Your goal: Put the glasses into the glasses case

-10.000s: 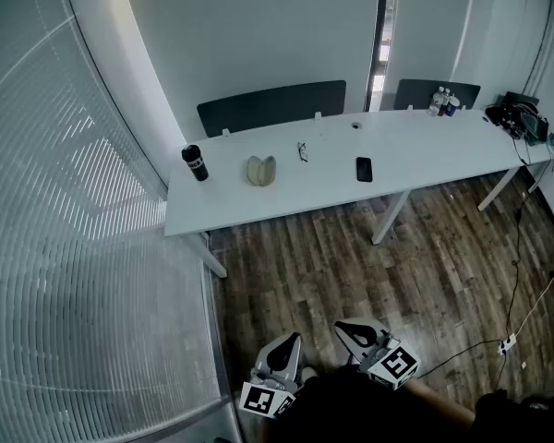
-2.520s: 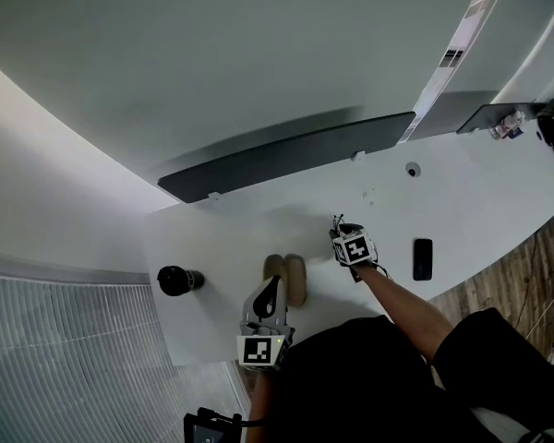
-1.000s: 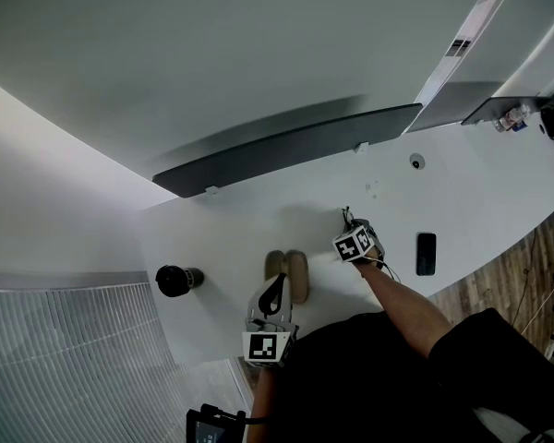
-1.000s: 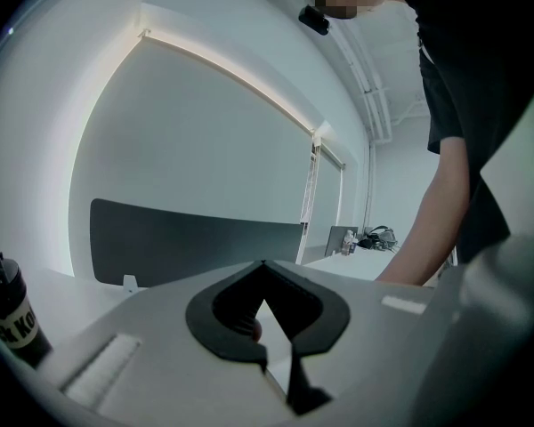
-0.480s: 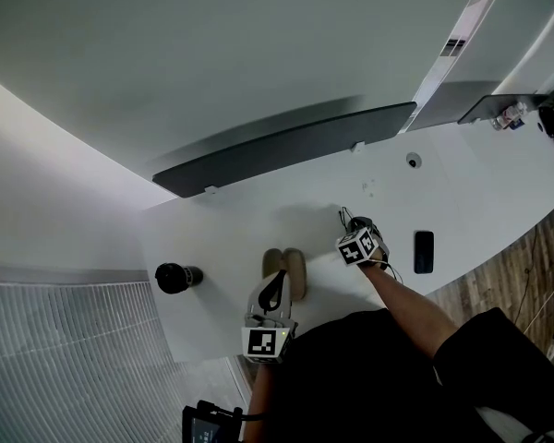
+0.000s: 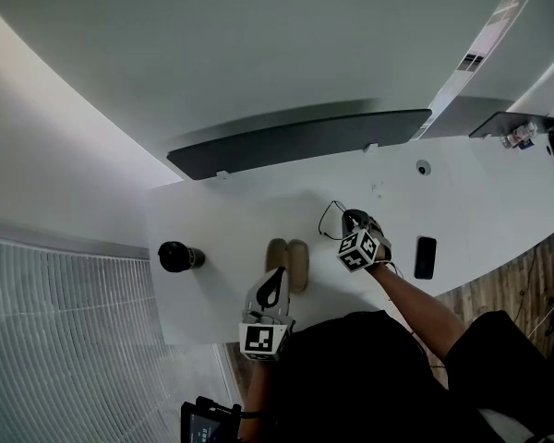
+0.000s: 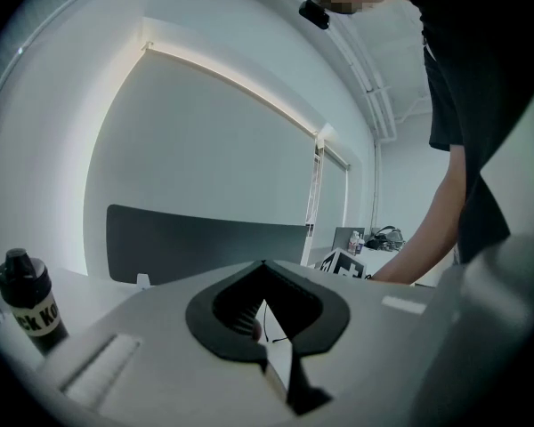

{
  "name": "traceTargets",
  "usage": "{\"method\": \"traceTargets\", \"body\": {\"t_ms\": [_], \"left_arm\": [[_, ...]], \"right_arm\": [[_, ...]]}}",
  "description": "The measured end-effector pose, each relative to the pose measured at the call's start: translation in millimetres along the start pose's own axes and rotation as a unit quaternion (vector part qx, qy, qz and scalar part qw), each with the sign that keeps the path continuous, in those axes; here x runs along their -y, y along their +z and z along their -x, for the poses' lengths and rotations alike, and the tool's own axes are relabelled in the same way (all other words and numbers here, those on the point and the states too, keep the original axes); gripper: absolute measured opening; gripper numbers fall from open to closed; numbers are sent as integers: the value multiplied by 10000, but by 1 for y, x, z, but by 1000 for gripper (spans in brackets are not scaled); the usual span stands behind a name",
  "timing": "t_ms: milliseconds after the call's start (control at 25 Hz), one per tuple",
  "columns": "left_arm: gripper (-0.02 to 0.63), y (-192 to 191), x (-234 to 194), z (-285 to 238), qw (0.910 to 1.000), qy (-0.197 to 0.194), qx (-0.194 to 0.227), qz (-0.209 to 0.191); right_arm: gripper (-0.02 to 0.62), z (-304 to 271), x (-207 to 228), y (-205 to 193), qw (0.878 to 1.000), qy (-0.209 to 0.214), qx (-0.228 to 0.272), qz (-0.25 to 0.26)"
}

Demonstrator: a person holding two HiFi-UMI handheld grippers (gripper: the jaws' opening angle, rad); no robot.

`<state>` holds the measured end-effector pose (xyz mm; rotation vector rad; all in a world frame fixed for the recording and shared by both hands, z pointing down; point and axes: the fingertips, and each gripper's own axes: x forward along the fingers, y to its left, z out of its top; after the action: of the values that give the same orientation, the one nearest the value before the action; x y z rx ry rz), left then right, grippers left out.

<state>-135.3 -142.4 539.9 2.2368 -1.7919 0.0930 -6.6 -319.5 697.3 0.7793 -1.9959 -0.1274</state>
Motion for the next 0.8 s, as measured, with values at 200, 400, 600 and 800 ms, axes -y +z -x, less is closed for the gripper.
{"method": "traceTargets", "body": {"t_ms": [200,400,600,800], "left_arm": [[8,-5,-7,13,9996,229,142,-16],[8,-13,-12,29,9990,443,102,-6],[8,-11,-21,41,9974,678,173,166],[8,-12,-26,47,9965,779,139,253]], "right_arm": [[17,-1,-2,26,9977,366,450,-351],[18,-2,-9,38,9651,1240,443,-2263],[17,0,-20,36,9245,1637,340,-3425],[17,6,-44,50,8483,2504,598,-4627]]}}
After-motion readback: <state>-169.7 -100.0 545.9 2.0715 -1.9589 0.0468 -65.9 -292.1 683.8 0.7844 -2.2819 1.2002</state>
